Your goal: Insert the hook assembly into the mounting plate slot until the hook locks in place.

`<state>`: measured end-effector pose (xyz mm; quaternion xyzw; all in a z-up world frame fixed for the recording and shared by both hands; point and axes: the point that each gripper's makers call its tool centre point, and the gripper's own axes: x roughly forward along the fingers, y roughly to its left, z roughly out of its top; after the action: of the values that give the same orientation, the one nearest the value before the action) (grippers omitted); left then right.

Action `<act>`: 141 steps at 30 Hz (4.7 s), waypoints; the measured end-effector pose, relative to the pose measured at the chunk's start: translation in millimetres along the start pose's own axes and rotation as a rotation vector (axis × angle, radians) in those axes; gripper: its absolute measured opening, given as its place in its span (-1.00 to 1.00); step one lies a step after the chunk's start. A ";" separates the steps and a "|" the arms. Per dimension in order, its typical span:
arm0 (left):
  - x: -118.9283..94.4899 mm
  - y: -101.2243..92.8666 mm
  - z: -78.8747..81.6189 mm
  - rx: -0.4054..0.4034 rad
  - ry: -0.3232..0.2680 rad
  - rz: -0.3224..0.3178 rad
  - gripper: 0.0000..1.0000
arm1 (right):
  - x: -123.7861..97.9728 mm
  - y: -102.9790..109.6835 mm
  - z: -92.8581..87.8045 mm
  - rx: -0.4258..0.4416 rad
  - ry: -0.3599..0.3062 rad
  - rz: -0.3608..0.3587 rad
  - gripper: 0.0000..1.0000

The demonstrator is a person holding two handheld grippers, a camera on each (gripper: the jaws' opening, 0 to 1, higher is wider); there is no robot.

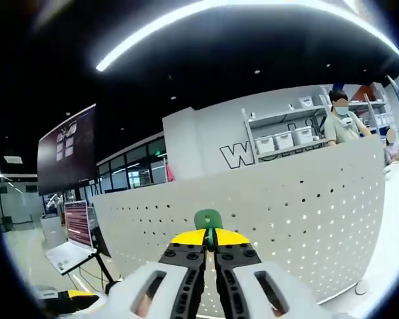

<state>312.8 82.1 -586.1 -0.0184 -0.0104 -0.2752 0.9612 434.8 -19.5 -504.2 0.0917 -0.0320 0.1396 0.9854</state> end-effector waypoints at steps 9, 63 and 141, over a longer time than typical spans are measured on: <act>-6.1 7.6 -1.8 -0.003 -0.001 0.026 0.54 | 19.7 6.5 8.6 -0.009 -0.034 -0.010 -0.97; -22.4 27.6 -4.1 -0.013 0.012 0.083 0.48 | 75.9 14.9 -9.1 0.012 0.004 -0.143 -0.97; -24.6 19.7 -10.6 -0.028 0.030 0.066 0.55 | 44.6 42.1 -6.6 -0.025 0.032 0.281 0.28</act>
<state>302.6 111.3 -598.1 -0.0279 0.0083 -0.2435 0.9695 466.0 33.5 -499.4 0.0717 -0.0304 0.2775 0.9576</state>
